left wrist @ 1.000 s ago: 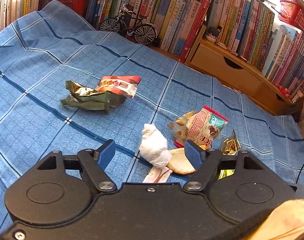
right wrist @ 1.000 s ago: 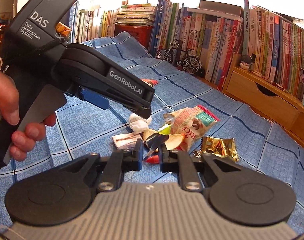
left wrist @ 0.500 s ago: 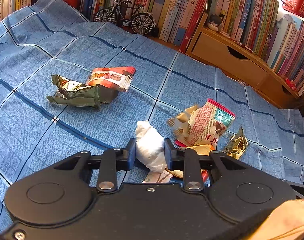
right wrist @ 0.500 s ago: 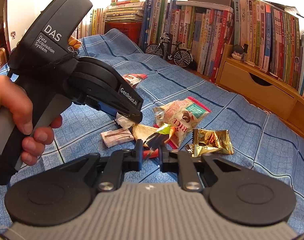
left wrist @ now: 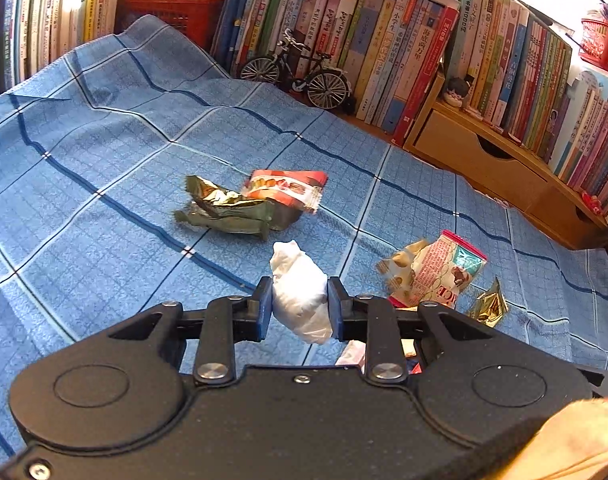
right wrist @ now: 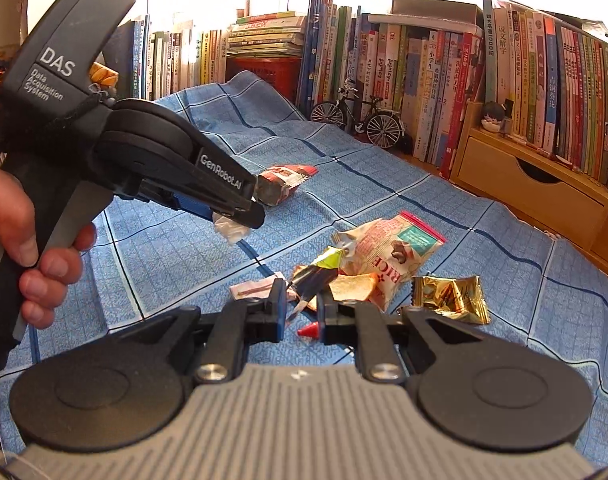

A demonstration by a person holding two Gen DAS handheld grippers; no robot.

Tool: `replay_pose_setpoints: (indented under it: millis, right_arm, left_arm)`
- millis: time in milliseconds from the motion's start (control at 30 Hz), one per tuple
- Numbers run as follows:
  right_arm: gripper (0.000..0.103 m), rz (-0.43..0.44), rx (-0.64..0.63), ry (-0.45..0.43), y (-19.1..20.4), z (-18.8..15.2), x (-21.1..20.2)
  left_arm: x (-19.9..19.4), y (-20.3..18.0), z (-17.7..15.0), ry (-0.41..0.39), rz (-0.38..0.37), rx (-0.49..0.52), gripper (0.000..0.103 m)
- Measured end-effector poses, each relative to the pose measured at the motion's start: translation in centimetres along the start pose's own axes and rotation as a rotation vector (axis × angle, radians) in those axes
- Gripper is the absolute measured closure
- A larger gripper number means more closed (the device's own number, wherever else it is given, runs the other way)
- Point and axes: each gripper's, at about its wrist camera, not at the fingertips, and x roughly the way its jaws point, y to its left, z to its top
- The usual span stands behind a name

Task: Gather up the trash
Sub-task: 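Carry the white tissue and silver foil wrapper with both tools over the bin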

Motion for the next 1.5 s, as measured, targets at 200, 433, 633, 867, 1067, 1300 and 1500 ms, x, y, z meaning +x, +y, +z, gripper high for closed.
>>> replay_pose_setpoints:
  millis: [200, 433, 633, 867, 1067, 1300, 1500]
  right_arm:
    - [0.083, 0.049, -0.041, -0.025, 1.6, 0.6, -0.4]
    - [0.083, 0.126, -0.129, -0.05, 4.2, 0.9, -1.0]
    - [0.083, 0.213, -0.193, -0.066, 6.7, 1.0, -1.8]
    - [0.083, 0.308, -0.254, -0.07, 9.6, 0.4, -2.6]
    - [0.083, 0.394, -0.319, -0.079, 12.0, -0.2, -3.6]
    - [0.082, 0.472, -0.379, -0.078, 14.2, -1.0, -4.6]
    - [0.082, 0.538, -0.426, -0.073, 15.9, -1.6, -5.0]
  left_arm:
    - [-2.8, 3.1, -1.5, -0.02, 0.079, -0.079, 0.076]
    - [-6.4, 6.3, -3.5, -0.059, 0.153, -0.168, 0.076]
    - [-9.4, 8.3, -5.6, -0.089, 0.211, -0.25, 0.076]
    - [-12.8, 10.1, -8.3, -0.114, 0.28, -0.308, 0.076]
    - [-15.7, 12.0, -10.7, -0.139, 0.342, -0.39, 0.076]
    - [-18.4, 13.8, -14.0, -0.155, 0.416, -0.487, 0.076]
    - [-20.1, 15.2, -16.4, -0.156, 0.471, -0.547, 0.075]
